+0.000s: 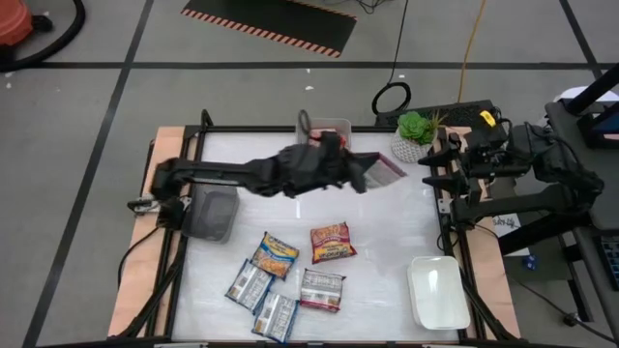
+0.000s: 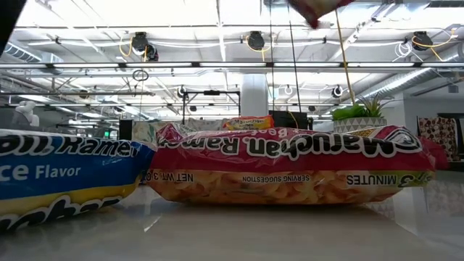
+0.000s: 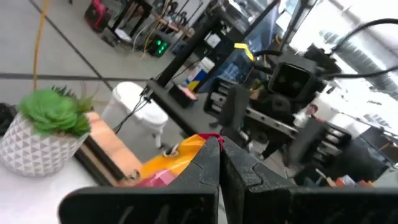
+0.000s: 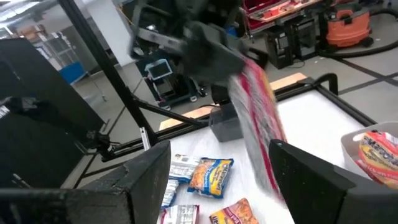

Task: Sort Maruchan noodles
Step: Put the middle red noodle pack into the white bin

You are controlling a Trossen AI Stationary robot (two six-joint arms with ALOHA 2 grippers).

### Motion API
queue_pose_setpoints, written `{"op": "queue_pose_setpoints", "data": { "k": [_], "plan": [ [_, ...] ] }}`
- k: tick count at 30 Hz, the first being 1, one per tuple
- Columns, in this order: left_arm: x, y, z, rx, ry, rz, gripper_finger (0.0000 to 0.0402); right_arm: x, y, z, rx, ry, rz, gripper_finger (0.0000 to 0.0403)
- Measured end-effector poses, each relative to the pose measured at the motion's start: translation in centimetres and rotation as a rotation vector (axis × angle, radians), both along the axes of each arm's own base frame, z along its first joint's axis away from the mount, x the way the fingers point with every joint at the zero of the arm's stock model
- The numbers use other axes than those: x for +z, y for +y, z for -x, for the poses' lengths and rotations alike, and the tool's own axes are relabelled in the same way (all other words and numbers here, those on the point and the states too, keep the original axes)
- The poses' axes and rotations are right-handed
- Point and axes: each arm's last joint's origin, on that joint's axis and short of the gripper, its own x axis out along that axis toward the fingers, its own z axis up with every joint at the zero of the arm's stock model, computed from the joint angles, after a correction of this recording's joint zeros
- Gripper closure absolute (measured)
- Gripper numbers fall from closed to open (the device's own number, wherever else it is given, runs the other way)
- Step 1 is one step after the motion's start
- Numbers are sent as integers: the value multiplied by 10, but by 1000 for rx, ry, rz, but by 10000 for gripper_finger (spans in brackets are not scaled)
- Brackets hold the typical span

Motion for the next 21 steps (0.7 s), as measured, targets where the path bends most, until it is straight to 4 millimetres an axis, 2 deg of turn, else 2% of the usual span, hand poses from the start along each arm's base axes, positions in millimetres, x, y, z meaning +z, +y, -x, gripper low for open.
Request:
{"op": "queue_pose_setpoints", "data": {
  "k": [6, 9, 14, 21],
  "plan": [
    [-16, 8, -40, -48, -12, 23, 402, 11, 1, 13, 23, 7, 14, 140],
    [-24, 10, -50, -78, 0, 29, 401, 19, 1, 25, -8, 36, 57, 140],
    [-23, 12, -52, -96, -21, 37, 401, 28, -1, 40, -60, 91, 123, 140],
    [-18, 12, -51, -96, -66, 42, 402, 44, -1, 39, -58, 67, 125, 140]
  ]
}}
